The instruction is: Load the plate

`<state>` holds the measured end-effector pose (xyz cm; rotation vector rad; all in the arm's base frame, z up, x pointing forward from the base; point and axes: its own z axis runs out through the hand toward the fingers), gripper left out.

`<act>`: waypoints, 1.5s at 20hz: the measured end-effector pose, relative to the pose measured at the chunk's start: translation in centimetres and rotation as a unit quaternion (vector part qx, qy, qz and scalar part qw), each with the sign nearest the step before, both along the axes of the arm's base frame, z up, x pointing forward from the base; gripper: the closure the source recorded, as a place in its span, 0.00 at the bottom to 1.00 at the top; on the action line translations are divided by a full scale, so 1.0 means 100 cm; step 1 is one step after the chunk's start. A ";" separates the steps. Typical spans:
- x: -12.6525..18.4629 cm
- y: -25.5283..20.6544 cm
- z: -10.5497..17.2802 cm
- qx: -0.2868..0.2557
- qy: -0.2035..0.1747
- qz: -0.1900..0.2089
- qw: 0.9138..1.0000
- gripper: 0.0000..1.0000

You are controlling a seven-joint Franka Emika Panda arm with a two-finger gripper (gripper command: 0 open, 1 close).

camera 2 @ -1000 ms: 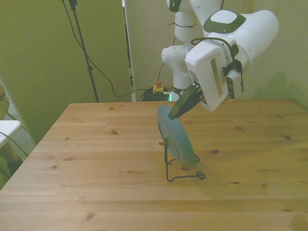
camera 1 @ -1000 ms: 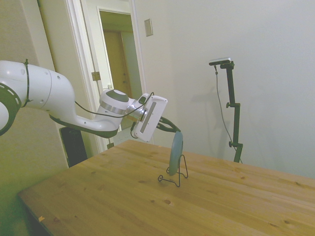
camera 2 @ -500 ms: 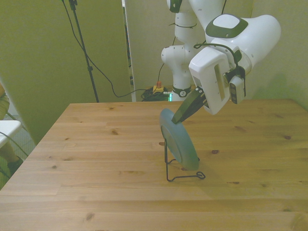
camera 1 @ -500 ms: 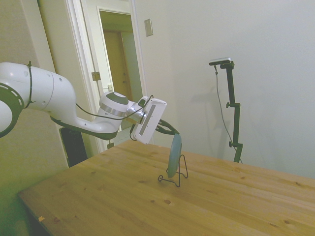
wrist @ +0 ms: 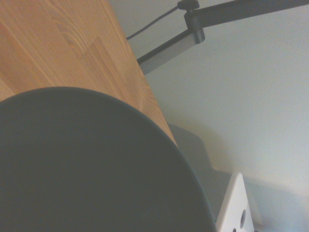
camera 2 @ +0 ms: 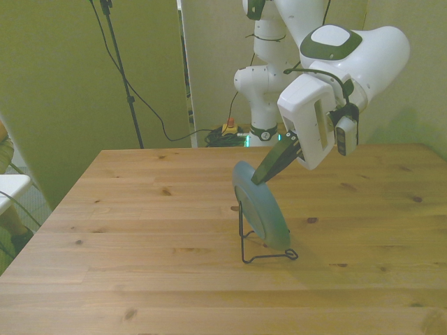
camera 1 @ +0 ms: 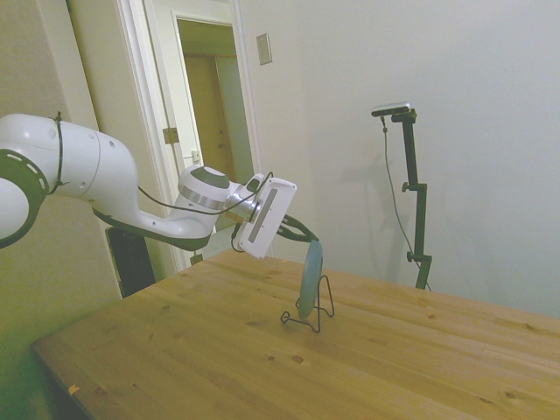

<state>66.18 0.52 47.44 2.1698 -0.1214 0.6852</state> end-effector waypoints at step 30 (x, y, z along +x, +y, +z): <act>0.005 0.003 -0.002 -0.004 0.006 0.006 1.000 0.00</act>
